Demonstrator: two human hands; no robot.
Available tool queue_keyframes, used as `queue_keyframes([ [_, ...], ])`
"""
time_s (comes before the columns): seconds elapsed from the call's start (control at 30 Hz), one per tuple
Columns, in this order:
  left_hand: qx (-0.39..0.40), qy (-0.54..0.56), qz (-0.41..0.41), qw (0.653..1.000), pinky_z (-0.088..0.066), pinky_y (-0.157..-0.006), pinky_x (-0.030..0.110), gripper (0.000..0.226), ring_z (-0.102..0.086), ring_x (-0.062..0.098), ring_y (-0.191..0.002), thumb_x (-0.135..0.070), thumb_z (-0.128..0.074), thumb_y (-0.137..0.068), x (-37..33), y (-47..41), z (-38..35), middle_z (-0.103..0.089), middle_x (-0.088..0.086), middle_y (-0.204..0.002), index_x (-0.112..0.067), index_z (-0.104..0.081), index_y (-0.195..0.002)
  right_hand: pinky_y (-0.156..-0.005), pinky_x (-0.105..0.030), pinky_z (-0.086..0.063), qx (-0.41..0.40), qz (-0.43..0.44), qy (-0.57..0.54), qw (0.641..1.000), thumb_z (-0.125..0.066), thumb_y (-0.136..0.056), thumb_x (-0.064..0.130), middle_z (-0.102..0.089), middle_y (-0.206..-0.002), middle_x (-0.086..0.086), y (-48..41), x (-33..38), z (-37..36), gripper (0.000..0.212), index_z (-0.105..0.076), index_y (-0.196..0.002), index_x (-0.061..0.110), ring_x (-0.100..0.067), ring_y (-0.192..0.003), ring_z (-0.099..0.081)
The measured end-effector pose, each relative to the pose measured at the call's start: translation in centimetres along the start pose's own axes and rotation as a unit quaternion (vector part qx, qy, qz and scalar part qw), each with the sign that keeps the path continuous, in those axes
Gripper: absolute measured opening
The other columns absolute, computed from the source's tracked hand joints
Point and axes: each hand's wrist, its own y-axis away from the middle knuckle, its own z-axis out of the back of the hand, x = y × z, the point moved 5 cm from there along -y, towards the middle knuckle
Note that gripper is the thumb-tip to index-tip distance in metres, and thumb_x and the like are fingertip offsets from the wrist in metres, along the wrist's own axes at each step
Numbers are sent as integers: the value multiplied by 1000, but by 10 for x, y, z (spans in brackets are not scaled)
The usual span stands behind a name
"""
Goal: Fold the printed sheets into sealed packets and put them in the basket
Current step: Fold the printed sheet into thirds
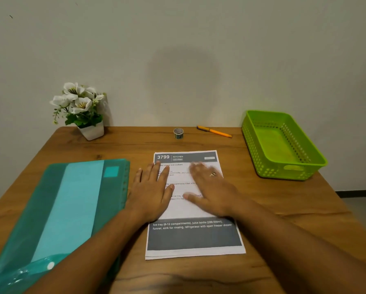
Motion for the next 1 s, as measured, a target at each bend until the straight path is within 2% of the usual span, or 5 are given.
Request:
queue_keyframes([
  [0.1, 10, -3, 7, 1000, 2, -127, 52, 83, -1, 27, -158, -63, 5, -93, -1, 1, 2, -8, 7, -172, -23, -13, -164, -129, -46, 3, -9, -82, 3, 997, -4, -90, 84, 7, -174, -3, -14, -44, 9, 103, 4, -166, 15, -18, -160, 9],
  [0.23, 28, -37, 9, 999, 3, -126, 58, 78, 6, 30, -158, -62, -2, -99, -12, -5, 4, -1, 7, -172, -20, -7, -164, -129, -49, 0, -16, -82, -2, 997, 9, -78, 89, 4, -175, -2, -17, -49, 7, 115, 0, -166, 15, -19, -160, 6],
  [0.37, 58, -30, -37, 997, 1, -126, 59, 78, 11, 26, -158, -66, -7, -102, -19, -26, 0, 8, 4, -172, -21, 3, -164, -129, -47, 2, -19, -88, 1, 996, -6, -91, 82, 4, -175, -2, -19, -50, 7, 101, 0, -166, 15, -18, -160, 6],
  [0.53, 40, -30, 17, 999, 2, -127, 53, 98, 3, 26, -159, -80, 4, -86, 20, -45, 1, 1, 6, -173, -21, -3, -165, -129, -46, 1, -33, -88, -1, 996, -16, -96, 80, 1, -175, -2, -18, -52, 4, 96, -4, -166, 16, -19, -160, 4],
  [1.0, -28, 42, 65, 997, -5, -126, 55, 107, -8, 34, -157, -86, -20, -86, 26, -41, 6, -12, 15, -170, -16, -1, -164, -127, -51, -16, -130, -208, -182, 952, -66, -77, 81, -17, -173, 0, -18, -63, 14, 118, -10, -165, 26, -24, -160, -9],
])
